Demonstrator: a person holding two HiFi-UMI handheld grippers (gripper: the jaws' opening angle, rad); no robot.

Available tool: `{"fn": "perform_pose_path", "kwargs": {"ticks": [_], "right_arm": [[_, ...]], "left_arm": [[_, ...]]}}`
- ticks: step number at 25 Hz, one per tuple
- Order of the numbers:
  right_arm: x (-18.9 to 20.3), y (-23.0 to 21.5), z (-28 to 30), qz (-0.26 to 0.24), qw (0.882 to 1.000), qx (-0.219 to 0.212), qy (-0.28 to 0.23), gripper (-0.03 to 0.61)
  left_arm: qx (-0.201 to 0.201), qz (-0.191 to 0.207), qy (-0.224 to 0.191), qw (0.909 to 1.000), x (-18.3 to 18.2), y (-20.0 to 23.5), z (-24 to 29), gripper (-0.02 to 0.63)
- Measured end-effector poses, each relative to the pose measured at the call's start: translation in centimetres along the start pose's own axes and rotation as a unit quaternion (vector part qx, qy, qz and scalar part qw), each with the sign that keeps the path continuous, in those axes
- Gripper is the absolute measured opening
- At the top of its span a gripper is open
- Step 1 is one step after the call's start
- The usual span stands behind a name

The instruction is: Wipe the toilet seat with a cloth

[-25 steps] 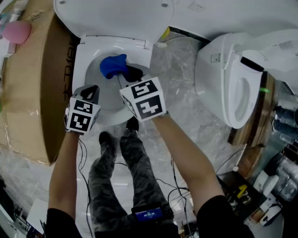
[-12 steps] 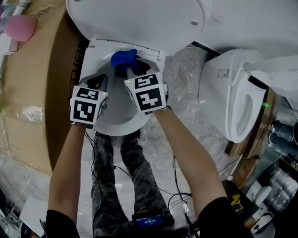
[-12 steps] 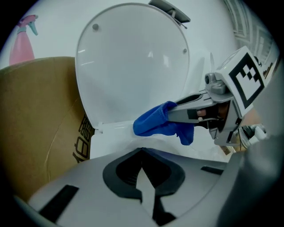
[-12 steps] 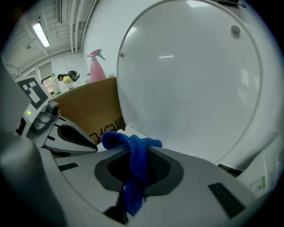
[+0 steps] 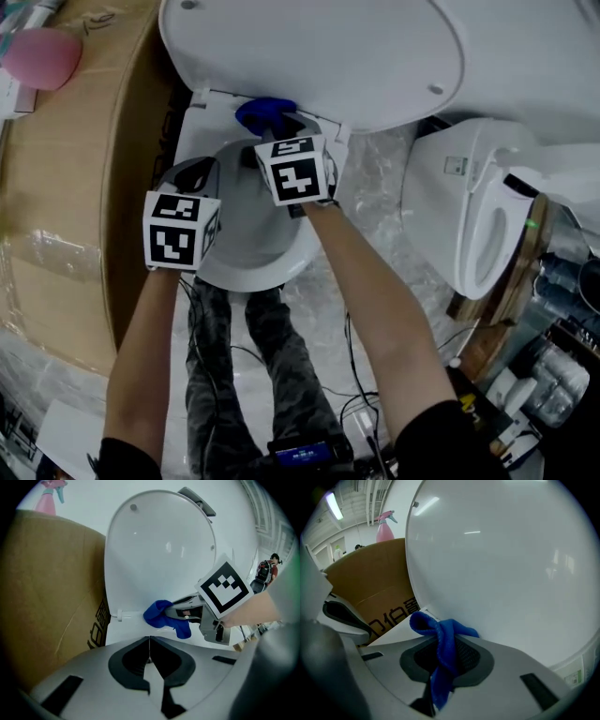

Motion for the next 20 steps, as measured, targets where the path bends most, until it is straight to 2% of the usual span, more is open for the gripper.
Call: {"fn": "perform_pose_path", "kwargs": {"ticks": [7,16,20], "right_arm": [[-0.9,2.5,3.1,-0.015,1.000,-0.023,0.012,0.066],[-2.6,9.4,5.0,-0.081,0.992,-0.096,0.008,0.066],[-2.7,12.3,5.1,-0.094,0.988,-0.120,0.006,0.066]], "left_arm": [[-0.008,-0.030,-0.009,0.9995,1.7,1.8,0.0,0.012],[-0.018,-0.081,-0.012,0.9965,4.8,2.8,-1.5,0.012],[-0.019,-0.098,-0.014,0.9949,6.0,3.1,-2.5,0.012]]}}
Point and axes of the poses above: the fingertips, and each gripper's own axes: z forward along the fingers, y to its left, x out of its underside, the point moved 2 cm from there along -z, backward along the fingers, and after that the axes turned 8 degrees about x, right-handed, at the moved point
